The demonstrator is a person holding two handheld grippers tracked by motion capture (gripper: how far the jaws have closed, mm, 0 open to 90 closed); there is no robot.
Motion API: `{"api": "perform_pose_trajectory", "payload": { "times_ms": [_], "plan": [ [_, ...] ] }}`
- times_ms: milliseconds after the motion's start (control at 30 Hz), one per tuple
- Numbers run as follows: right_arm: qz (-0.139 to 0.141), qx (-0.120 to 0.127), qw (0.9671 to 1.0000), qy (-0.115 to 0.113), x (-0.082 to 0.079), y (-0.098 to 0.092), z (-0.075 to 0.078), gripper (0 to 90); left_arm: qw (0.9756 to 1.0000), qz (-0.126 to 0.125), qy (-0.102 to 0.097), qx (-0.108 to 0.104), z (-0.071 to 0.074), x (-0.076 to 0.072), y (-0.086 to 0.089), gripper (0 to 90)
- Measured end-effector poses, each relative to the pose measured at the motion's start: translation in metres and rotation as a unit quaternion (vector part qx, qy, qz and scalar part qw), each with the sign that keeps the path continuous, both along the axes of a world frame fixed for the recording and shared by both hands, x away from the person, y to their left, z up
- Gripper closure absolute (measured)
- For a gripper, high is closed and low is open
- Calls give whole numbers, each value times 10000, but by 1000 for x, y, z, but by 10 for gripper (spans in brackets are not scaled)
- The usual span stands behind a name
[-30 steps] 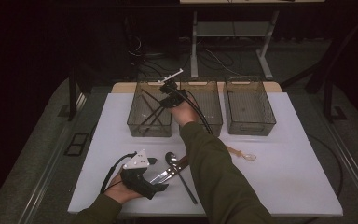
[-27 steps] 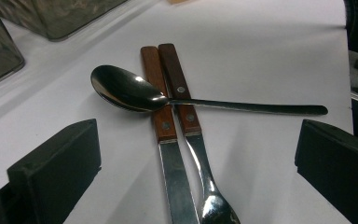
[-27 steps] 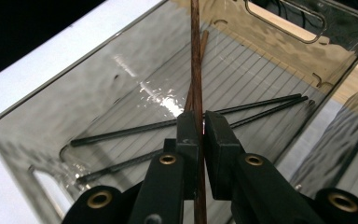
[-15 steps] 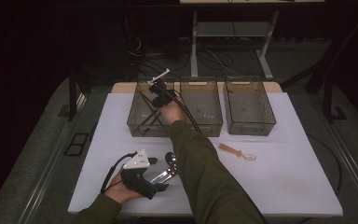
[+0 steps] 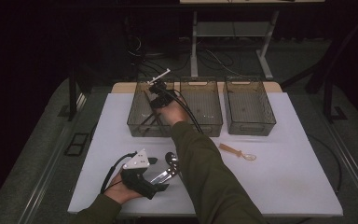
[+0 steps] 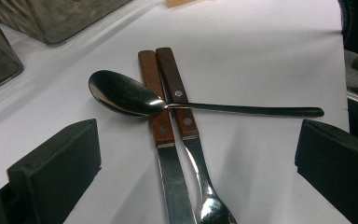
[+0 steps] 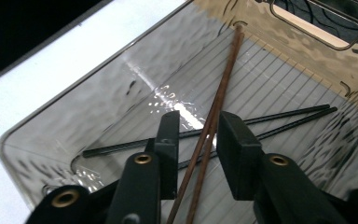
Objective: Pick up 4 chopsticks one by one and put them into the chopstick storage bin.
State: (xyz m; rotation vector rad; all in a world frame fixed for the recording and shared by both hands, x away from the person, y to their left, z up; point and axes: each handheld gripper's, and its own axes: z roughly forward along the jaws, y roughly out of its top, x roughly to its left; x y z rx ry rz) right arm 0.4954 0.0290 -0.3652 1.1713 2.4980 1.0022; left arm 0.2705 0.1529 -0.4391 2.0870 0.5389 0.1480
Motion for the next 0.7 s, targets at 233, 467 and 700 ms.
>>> {"api": "perform_pose_trajectory", "payload": {
  "times_ms": [233,467,700],
  "plan": [
    [139,333,9993,-85,-12,-16,5,514,10000,10,-13,15,0,-1,0,0],
    [255,450,9985,-165,-28,-40,6,413,9999,23,-10,97,0,-1,2,0],
    [468,644,9965,-246,-48,-68,9,344,9999,116,2,63,-1,-2,3,0]
  ]
}}
